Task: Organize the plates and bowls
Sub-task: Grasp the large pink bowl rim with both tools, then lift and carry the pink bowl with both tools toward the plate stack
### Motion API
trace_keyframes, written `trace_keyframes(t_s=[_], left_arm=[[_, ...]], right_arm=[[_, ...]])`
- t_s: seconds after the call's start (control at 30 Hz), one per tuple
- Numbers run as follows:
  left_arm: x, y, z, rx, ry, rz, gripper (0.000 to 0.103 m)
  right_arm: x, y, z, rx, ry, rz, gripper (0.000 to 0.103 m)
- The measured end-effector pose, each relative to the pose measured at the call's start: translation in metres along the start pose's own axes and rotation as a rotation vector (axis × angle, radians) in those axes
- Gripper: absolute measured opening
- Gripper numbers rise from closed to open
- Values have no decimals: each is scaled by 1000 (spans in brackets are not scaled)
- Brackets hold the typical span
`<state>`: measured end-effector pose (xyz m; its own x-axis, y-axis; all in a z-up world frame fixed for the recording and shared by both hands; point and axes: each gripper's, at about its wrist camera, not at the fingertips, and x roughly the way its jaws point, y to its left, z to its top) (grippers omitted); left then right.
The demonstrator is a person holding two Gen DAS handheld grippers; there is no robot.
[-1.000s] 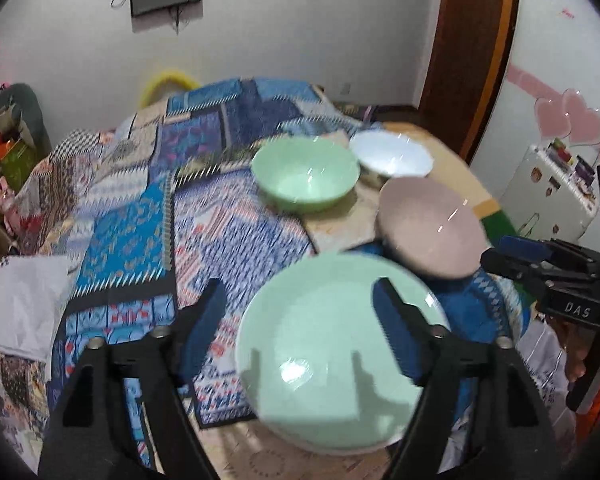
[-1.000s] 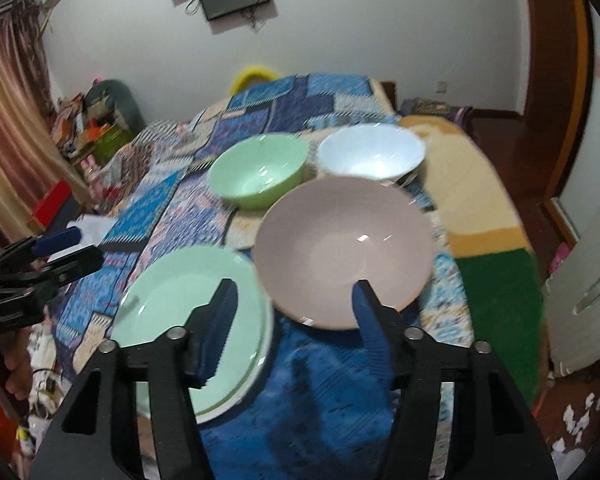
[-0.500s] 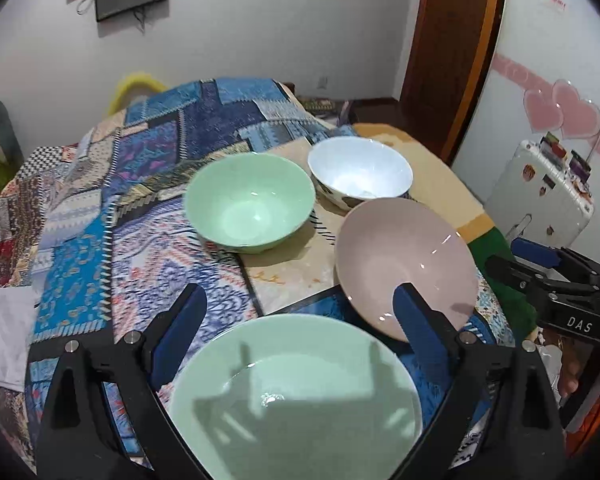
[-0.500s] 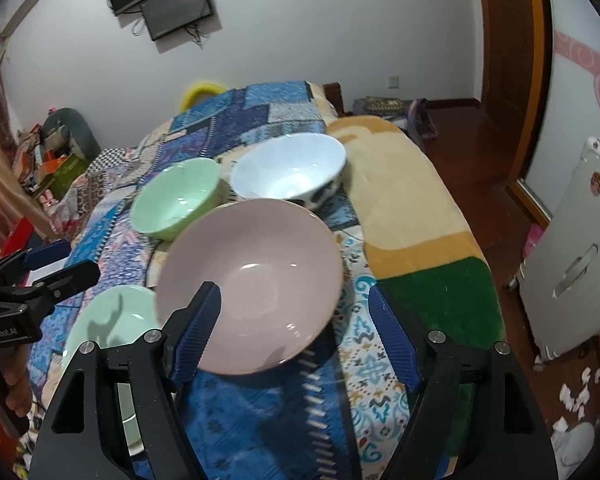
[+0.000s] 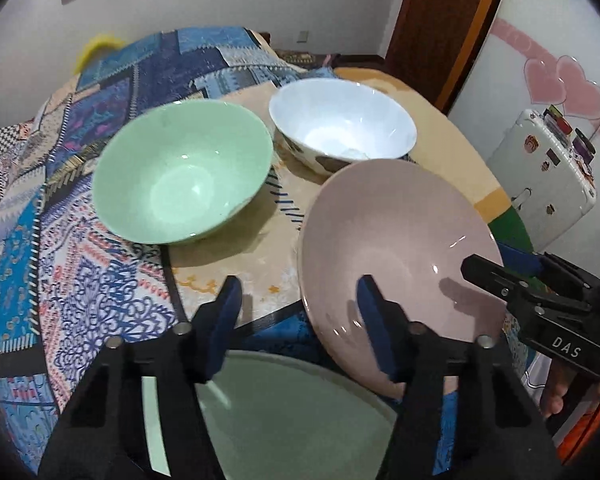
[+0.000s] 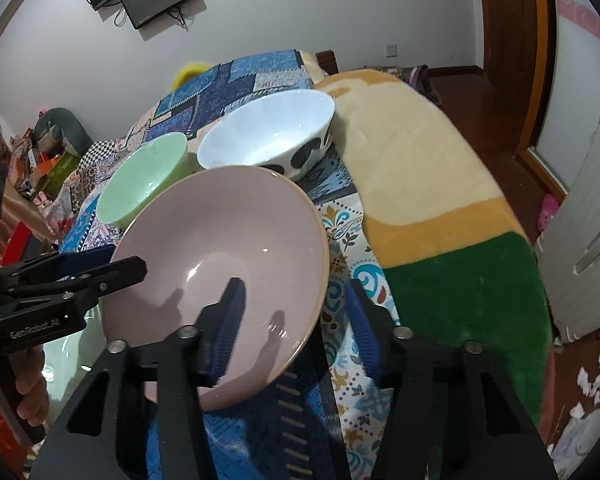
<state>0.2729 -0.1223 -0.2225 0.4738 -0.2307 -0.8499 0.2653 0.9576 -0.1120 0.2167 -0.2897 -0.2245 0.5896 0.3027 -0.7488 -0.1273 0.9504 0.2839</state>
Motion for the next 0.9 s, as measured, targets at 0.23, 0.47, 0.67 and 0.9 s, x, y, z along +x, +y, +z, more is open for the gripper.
trace_keyframes(t_s=[0.23,0.47,0.67,0.9], left_arm=[[18,-1,0,-12,48,-42,28],[22,-6,-1,-3,54,-62,13],[13,-8,-1,-4,49,-65,13],[-13,-14,-1,11,6,-71,13]], right_arm=[[12,-2,-4,9,40,24,20],[11,0,-3,11,43,18,17],[1,-1,-1,21,38,19,17],[-20,5,3,15,-1,17,18]])
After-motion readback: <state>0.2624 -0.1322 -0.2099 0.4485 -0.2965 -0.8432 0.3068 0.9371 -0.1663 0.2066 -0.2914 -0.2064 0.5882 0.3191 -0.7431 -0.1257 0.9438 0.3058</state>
